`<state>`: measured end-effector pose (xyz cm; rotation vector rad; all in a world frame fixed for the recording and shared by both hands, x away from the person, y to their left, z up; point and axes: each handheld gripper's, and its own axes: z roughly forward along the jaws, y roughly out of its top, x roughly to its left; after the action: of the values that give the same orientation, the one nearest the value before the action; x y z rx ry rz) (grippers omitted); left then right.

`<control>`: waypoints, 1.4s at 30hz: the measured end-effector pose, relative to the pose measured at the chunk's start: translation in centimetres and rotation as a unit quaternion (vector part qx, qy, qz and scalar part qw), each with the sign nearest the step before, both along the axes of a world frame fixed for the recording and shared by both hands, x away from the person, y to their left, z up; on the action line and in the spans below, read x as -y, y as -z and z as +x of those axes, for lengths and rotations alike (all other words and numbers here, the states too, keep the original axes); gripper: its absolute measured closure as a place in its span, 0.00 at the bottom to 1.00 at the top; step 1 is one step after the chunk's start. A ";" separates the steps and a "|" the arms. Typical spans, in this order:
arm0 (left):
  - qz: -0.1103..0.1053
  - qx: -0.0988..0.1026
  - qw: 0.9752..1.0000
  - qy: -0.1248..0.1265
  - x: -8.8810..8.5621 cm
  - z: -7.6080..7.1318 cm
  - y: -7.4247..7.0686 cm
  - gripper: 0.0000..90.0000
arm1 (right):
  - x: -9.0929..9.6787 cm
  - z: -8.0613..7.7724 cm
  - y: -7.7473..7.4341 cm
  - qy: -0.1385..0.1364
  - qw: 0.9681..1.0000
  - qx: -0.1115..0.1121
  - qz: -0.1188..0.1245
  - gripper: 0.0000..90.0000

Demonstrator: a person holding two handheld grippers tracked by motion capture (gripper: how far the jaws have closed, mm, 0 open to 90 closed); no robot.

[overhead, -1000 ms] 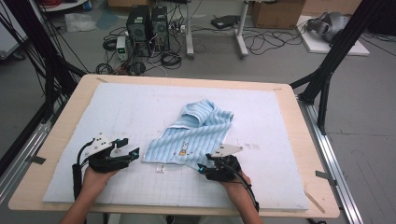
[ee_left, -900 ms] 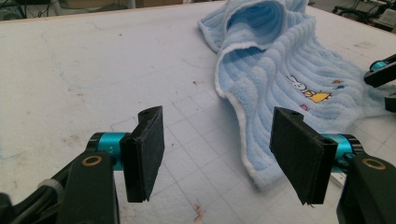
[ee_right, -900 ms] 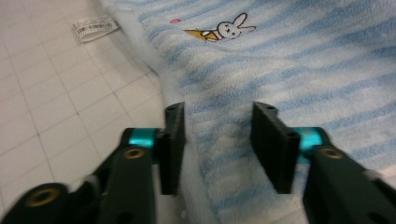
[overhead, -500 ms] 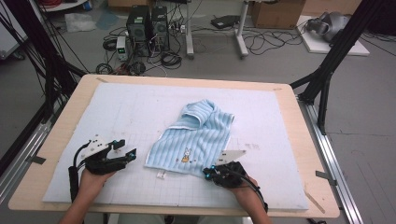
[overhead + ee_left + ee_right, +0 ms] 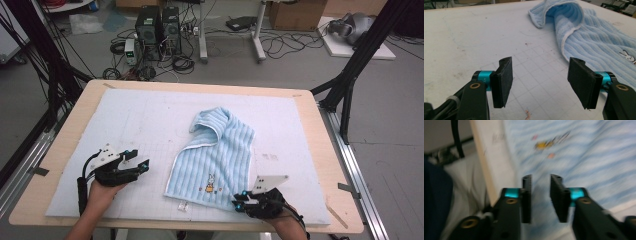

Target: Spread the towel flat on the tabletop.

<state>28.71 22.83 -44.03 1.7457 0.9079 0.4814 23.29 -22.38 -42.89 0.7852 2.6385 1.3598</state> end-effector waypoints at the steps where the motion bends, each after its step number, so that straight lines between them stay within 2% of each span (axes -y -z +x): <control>1: -0.004 -0.001 1.000 0.004 0.2 0.3 -0.1 0.42 | -0.1 0.5 -0.3 0.017 1.000 0.007 0.008 0.67; 3: -0.010 -0.002 1.000 0.010 0.6 0.9 -0.5 0.44 | -0.8 1.9 -0.8 0.048 0.999 0.021 0.005 0.60; 5: -0.015 -0.002 1.000 0.011 1.0 1.6 -0.8 0.44 | -1.9 3.5 -0.8 0.081 0.996 0.032 -0.003 0.56; 7: -0.017 -0.004 1.000 0.009 1.3 2.3 -1.0 0.44 | -3.3 5.2 -0.4 0.102 0.994 0.030 -0.011 0.52; 9: -0.021 -0.007 1.000 0.007 1.4 2.9 -1.1 0.44 | -4.8 6.4 0.3 0.113 0.993 0.026 -0.028 0.52; 11: -0.015 -0.008 1.000 0.002 1.5 3.3 -1.2 0.44 | -6.1 7.4 1.0 0.115 0.992 0.018 -0.046 0.53; 12: -0.015 -0.009 1.000 0.001 1.5 3.5 -1.1 0.44 | -6.6 7.7 1.4 0.112 0.992 0.019 -0.059 0.55; 13: -0.013 -0.009 1.000 0.000 1.5 3.7 -1.1 0.44 | -7.0 7.9 1.7 0.108 0.992 0.016 -0.064 0.58; 14: -0.013 -0.009 1.000 -0.002 1.5 3.8 -1.1 0.44 | -7.2 7.8 1.7 0.108 0.992 0.024 -0.067 0.63; 16: -0.013 -0.010 1.000 -0.003 1.5 4.1 -1.0 0.45 | -7.1 7.8 1.6 0.093 0.993 0.022 -0.066 0.86; 17: -0.011 -0.012 1.000 -0.003 1.5 4.3 -1.0 0.45 | -7.0 7.7 1.7 0.080 0.995 0.018 -0.061 0.92; 18: -0.012 -0.014 1.000 -0.004 1.6 4.5 -1.0 0.45 | -7.0 7.6 1.6 0.065 0.996 0.019 -0.064 0.93; 21: -0.011 -0.016 1.000 -0.002 1.8 5.2 -0.9 0.45 | -7.3 7.1 1.4 0.007 0.998 0.011 -0.065 0.93; 24: -0.017 -0.015 1.000 -0.002 2.0 5.8 -1.0 0.45 | -7.4 6.3 1.4 -0.033 0.998 0.001 -0.060 0.93; 27: -0.016 -0.020 1.000 0.002 2.3 6.4 -1.0 0.46 | -7.4 5.6 1.4 -0.065 0.996 -0.006 -0.055 0.93; 31: -0.013 -0.027 1.000 0.008 2.9 7.0 -1.0 0.46 | -7.6 4.8 1.5 -0.117 0.992 -0.022 -0.047 0.93; 35: -0.014 -0.034 0.999 0.013 3.7 7.5 -1.0 0.46 | -7.5 4.3 1.3 -0.136 0.990 -0.017 -0.045 0.88; 36: -0.016 -0.036 0.999 0.014 4.0 7.6 -1.0 0.46 | -7.4 4.3 1.1 -0.132 0.990 -0.012 -0.038 0.81; 38: -0.021 -0.044 0.999 0.019 4.8 8.0 -1.1 0.46 | -6.6 4.8 0.6 -0.101 0.995 -0.010 -0.001 0.71; 40: -0.025 -0.053 0.998 0.029 5.9 8.5 -1.3 0.45 | -5.4 5.3 -0.1 -0.054 0.998 0.008 0.025 0.66; 42: -0.023 -0.055 0.997 0.040 7.3 8.9 -1.5 0.44 | -4.2 5.8 -0.6 -0.010 0.999 0.028 0.039 0.65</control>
<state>37.64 15.50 -42.57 1.7723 0.9164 0.3125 29.09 -18.21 -42.31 0.7202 2.5720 1.4745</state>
